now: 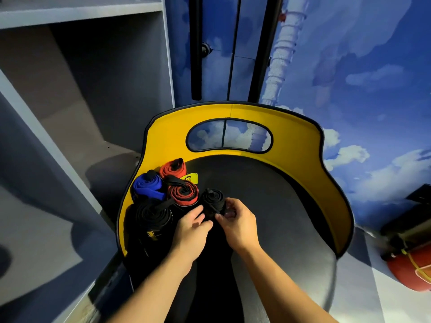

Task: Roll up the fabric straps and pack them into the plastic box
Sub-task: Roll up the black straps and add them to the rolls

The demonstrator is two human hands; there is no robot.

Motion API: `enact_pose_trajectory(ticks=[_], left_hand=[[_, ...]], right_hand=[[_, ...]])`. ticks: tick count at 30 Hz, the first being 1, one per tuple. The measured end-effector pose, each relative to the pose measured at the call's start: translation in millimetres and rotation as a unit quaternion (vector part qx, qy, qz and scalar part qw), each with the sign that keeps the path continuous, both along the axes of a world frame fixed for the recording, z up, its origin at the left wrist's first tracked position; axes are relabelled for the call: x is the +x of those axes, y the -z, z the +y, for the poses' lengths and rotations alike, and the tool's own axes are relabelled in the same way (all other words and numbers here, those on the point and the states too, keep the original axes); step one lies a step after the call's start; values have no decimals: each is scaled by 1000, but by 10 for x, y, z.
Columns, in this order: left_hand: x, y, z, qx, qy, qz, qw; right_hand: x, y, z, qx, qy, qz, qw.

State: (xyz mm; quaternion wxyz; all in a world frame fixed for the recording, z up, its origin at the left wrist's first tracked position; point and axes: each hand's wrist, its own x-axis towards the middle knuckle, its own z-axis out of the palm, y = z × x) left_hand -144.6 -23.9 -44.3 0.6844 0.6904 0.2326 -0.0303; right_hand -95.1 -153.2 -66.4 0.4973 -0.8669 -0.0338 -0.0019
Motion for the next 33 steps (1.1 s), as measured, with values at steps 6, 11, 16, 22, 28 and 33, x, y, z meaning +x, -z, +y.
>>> enact_pose_trajectory(ticks=[6, 11, 16, 22, 28, 33], left_hand=[[66, 22, -11, 35, 3, -8, 999], [39, -9, 16, 61, -22, -5, 998], [26, -54, 24, 104, -41, -28, 993], [55, -118, -1, 97, -45, -49, 993], [19, -257, -48, 111, -46, -74, 990], [-223, -556, -116, 182, -34, -138, 973]], right_hand=[[97, 49, 22, -4, 5, -3, 1000], [84, 40, 12, -10, -8, -9, 1000], [52, -18, -6, -29, -15, -6, 999], [-8, -132, -99, -52, -7, -24, 998], [-131, -322, -194, -76, 9, -78, 994], [-353, -600, -308, -109, -8, -135, 985]])
